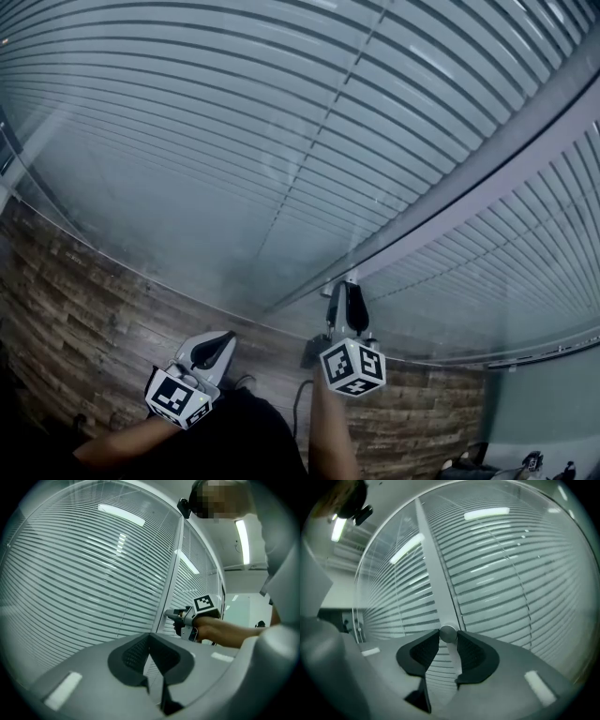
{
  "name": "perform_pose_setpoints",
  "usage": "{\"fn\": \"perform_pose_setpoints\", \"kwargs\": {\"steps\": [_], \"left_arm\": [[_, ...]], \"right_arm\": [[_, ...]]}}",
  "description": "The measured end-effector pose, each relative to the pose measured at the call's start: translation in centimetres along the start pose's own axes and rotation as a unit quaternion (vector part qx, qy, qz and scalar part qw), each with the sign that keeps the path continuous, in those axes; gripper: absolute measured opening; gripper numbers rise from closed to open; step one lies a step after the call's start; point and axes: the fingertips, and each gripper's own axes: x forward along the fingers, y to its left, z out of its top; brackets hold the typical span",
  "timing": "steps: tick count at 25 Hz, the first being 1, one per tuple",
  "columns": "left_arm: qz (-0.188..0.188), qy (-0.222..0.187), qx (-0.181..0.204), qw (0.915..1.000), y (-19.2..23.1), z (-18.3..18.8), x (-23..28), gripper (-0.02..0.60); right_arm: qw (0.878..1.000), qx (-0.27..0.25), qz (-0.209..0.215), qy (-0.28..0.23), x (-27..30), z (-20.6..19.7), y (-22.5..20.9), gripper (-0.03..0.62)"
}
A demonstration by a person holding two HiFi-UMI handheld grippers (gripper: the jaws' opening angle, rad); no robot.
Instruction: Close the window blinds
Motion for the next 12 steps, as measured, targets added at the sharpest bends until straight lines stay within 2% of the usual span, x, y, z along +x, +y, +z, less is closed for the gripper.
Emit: {"fn": "perform_pose_setpoints", "kwargs": {"steps": [3, 7, 9, 10, 12], "left_arm": [[-0.002, 0.000, 0.002, 1.0000, 0.0, -0.3, 0.0, 0.000], [-0.007, 0.003, 0.002, 1.0000, -0.1, 0.1, 0.1, 0.000], [-0.008, 0.003, 0.001, 1.0000, 0.0, 0.0, 0.2, 0.000], [-0.007, 0.004, 0.000, 1.0000, 0.1, 0.0, 0.2, 0.000], [-0.005, 0.006, -0.001, 1.0000, 0.2, -0.2, 0.1, 0.000]], "right_arm": [[0.991, -0.129, -0.013, 0.024, -0.1, -0.3, 0.2, 0.126], [0.964, -0.258, -0.021, 0.053, 0.1, 0.1, 0.9, 0.127], [0.961, -0.269, -0.016, 0.063, 0.2, 0.0, 1.0, 0.128], [0.965, -0.254, -0.011, 0.064, 0.1, 0.0, 1.0, 0.130], [0.980, -0.192, 0.003, 0.055, -0.3, 0.0, 0.8, 0.127]]}}
